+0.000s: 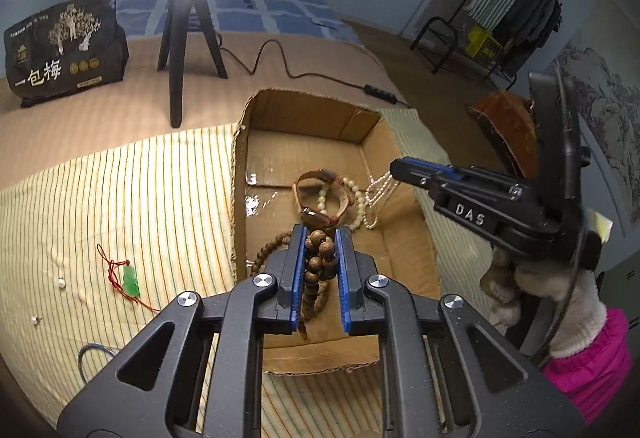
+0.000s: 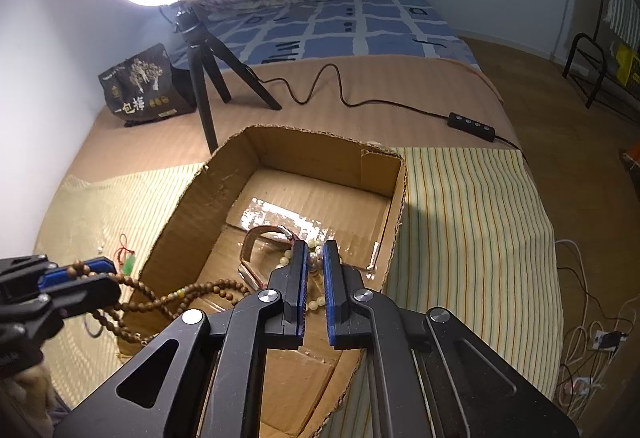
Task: Organize jewelry
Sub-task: 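Open right gripper to drop pearls in box while left releases wooden beads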
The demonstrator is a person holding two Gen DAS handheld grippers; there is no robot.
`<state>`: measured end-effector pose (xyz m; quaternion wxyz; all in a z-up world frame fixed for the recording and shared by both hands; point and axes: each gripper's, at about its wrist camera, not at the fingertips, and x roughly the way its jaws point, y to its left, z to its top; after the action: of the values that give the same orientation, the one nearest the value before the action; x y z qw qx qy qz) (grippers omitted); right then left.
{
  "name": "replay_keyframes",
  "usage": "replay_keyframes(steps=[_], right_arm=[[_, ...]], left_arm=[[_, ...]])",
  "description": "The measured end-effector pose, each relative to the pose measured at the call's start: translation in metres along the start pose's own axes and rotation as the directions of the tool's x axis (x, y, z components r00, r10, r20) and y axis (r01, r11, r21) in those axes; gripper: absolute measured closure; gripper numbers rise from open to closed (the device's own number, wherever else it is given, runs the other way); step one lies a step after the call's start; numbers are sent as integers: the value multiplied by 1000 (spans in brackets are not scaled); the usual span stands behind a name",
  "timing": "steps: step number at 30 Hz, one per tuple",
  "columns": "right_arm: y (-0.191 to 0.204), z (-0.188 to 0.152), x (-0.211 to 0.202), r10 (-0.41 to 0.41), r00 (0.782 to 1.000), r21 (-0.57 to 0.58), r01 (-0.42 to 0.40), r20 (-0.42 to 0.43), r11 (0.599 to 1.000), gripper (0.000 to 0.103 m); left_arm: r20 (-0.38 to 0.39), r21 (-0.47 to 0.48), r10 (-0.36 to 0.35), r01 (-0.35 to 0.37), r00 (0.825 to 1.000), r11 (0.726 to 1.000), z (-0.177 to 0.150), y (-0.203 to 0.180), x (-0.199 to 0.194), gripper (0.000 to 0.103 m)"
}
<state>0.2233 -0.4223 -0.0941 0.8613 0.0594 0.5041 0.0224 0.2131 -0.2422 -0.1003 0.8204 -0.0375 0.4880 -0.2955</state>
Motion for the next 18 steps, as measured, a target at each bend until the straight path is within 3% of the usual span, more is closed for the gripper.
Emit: replay_keyframes(steps=[1,3,5,7,14,18], right_arm=[[1,0,1,-4,1000,-2,4,-2,1000,97],[2,0,2,-10,1000,0,10,-10,1000,94],[2,0,1,-13,1000,5,13,-6,1000,82],[2,0,-1,-27,1000,6,27,7,1000,60],[6,0,-8,-35,999,5,35,30,999,57],[10,0,-13,-47,998,3,47,40,999,42]], left_arm=[[-3,2,6,-6,1000,1000,-1,1,0,92],[-4,3,14,-14,1000,1000,-2,3,1,79],[0,2,16,-16,1000,1000,-4,6,0,73],[4,3,24,-24,1000,1000,-5,9,-3,73],[14,12,47,-47,999,999,-11,14,-13,73],[28,24,69,-69,997,997,-16,18,-23,73]])
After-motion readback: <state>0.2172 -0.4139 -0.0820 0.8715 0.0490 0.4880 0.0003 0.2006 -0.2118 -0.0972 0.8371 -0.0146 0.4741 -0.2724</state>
